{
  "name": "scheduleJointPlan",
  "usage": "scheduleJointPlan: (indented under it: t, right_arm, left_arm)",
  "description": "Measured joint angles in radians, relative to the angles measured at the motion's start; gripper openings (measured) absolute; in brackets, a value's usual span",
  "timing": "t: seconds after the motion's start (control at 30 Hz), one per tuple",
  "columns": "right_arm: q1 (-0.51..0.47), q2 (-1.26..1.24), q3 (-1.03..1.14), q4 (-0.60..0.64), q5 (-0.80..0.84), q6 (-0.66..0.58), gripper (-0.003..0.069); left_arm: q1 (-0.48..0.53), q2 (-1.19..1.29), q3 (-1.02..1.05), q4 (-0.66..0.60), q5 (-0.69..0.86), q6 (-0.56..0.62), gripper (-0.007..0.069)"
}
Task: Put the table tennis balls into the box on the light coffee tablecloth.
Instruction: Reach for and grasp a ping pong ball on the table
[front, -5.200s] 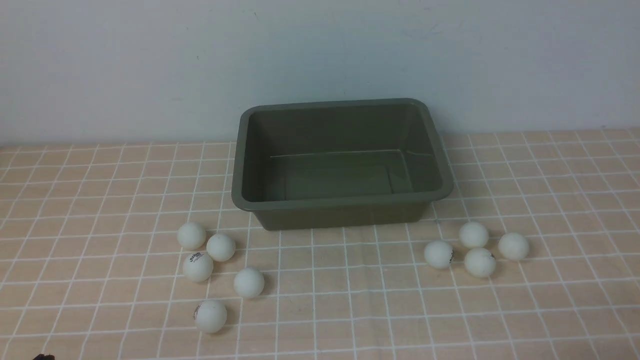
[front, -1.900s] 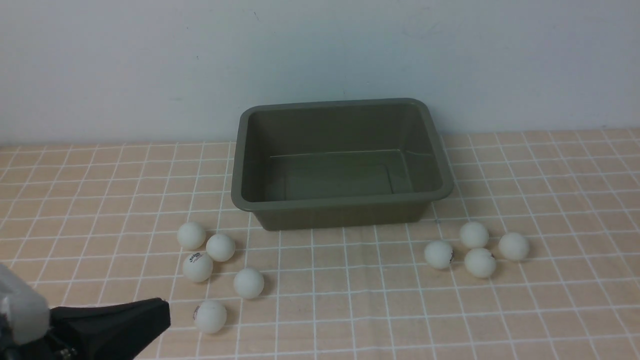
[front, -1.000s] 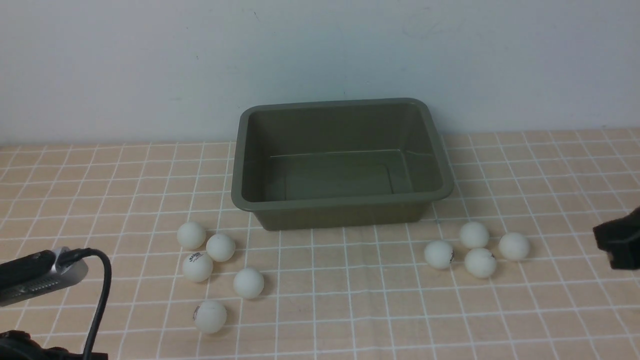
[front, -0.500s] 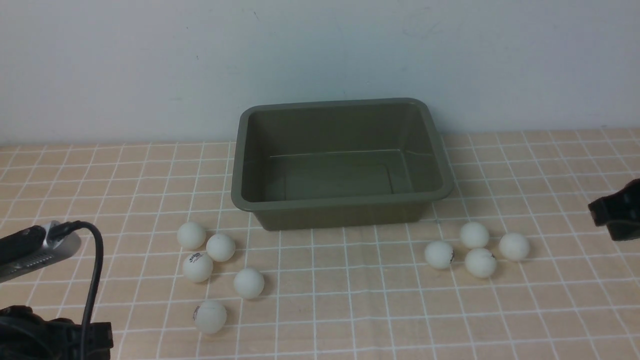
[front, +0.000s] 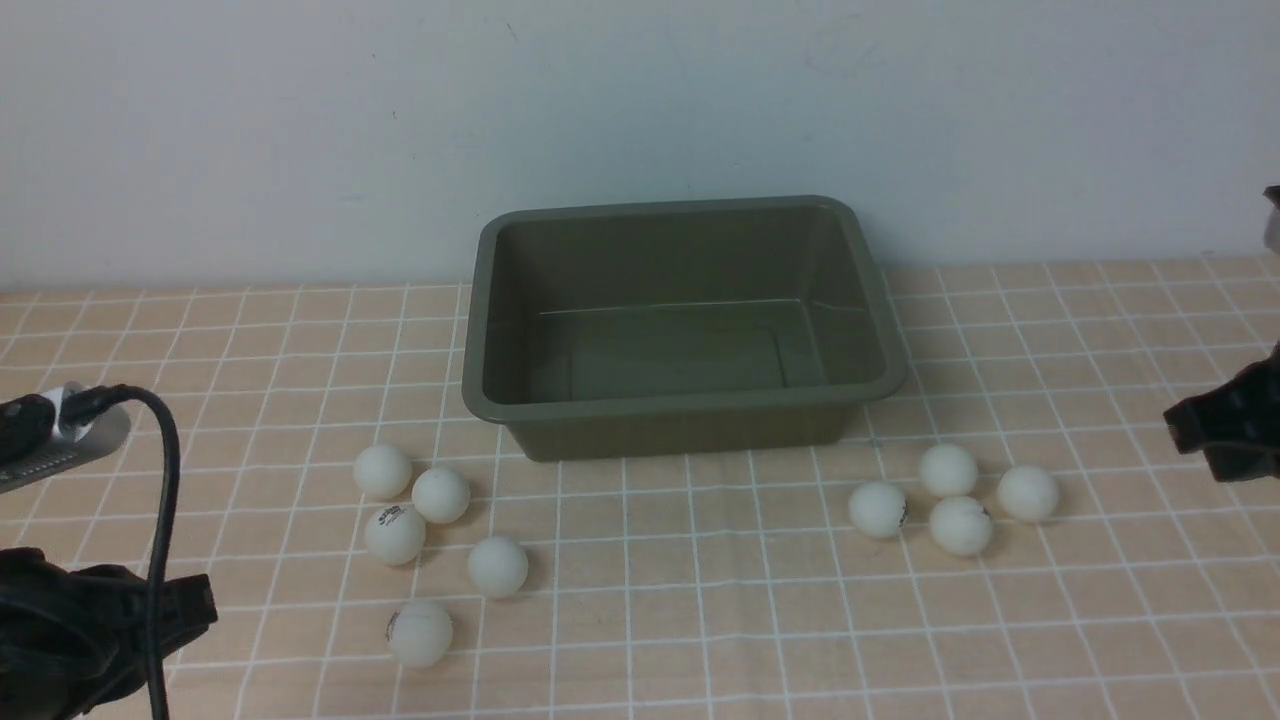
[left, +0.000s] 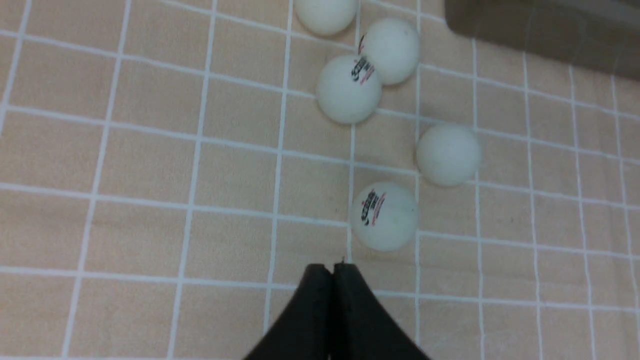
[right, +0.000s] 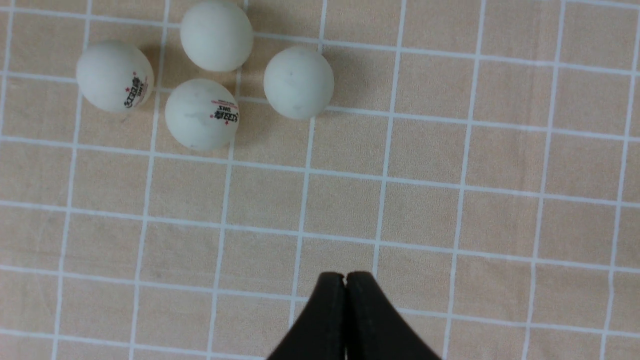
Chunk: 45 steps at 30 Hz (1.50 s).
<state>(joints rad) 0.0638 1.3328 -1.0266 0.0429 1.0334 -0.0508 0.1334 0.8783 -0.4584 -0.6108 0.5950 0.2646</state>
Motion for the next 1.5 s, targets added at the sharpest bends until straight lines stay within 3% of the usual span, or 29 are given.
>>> scheduleJointPlan:
  t: [0.27, 0.4, 0.53, 0.8, 0.9, 1.1, 1.3, 1.5]
  right_arm:
    - [0.000, 0.000, 0.000, 0.019, -0.064, 0.012, -0.0016]
    - [0.000, 0.000, 0.000, 0.059, -0.087, -0.002, -0.0016]
    - [0.000, 0.001, 0.000, 0.089, -0.097, -0.033, -0.0016]
    - [0.000, 0.002, 0.000, 0.113, -0.082, -0.077, -0.0016]
    - [0.000, 0.013, 0.000, 0.111, -0.079, -0.089, -0.0016]
    - [0.022, 0.123, -0.015, 0.079, -0.078, -0.109, -0.0016]
    - [0.107, 0.249, -0.154, -0.052, -0.047, -0.022, -0.0014]
    - [0.113, 0.273, -0.265, -0.072, 0.004, 0.024, 0.0020]
  left_arm:
    - [0.000, 0.100, 0.000, -0.012, -0.004, 0.085, -0.0064]
    - [0.000, 0.157, 0.000, -0.014, -0.002, 0.164, -0.0026]
    - [0.000, 0.180, 0.000, -0.015, 0.005, 0.244, 0.0048]
    - [0.000, 0.181, 0.000, -0.030, 0.006, 0.308, 0.0325]
    - [0.000, 0.181, 0.000, -0.041, 0.005, 0.345, 0.0386]
    - [-0.016, 0.181, 0.000, -0.044, 0.006, 0.445, 0.0405]
    - [-0.018, 0.181, 0.000, -0.045, 0.019, 0.457, 0.0405]
    - [-0.018, 0.181, 0.000, -0.045, 0.025, 0.458, 0.0405]
